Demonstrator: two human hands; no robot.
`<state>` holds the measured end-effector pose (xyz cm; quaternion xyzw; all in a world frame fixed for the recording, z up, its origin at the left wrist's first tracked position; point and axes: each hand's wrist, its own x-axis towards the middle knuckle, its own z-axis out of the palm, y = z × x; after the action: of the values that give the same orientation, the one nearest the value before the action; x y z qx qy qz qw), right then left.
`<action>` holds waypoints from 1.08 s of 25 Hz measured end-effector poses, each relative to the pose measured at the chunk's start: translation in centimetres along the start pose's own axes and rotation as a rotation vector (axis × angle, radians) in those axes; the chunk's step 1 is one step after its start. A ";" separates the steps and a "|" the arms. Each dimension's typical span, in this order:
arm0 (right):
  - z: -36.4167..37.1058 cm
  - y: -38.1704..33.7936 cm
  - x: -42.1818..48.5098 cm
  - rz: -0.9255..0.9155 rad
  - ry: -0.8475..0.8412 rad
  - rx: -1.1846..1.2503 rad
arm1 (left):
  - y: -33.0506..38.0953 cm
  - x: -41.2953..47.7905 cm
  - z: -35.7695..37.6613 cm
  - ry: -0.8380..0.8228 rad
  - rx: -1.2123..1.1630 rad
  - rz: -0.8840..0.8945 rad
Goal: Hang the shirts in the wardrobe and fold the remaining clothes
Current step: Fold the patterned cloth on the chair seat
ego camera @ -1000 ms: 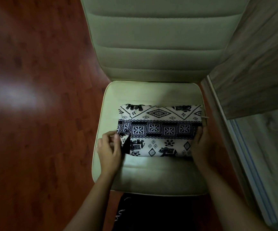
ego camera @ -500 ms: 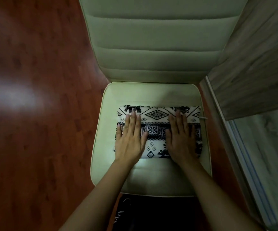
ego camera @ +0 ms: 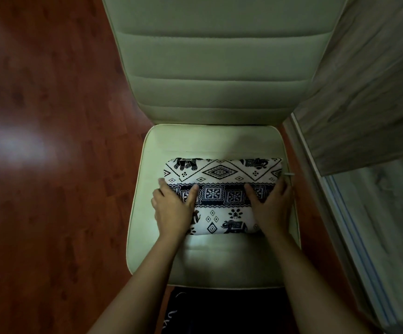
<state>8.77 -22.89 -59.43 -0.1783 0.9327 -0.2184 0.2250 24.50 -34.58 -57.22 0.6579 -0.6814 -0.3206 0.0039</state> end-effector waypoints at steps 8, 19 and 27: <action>-0.9 -0.4 0.9 -0.041 0.006 -0.404 | -0.4 2.2 -0.6 -0.098 -0.051 0.018; -1.9 -2.0 -0.4 0.240 -0.292 0.783 | -2.1 3.0 -1.9 -0.216 -0.485 0.102; -1.1 -0.1 -1.6 0.051 -0.236 0.487 | -2.1 1.5 -3.3 -0.312 -0.387 0.199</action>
<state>9.59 -21.92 -57.94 -0.1195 0.8241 -0.4085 0.3738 27.59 -37.20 -56.15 0.5174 -0.6610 -0.5406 0.0561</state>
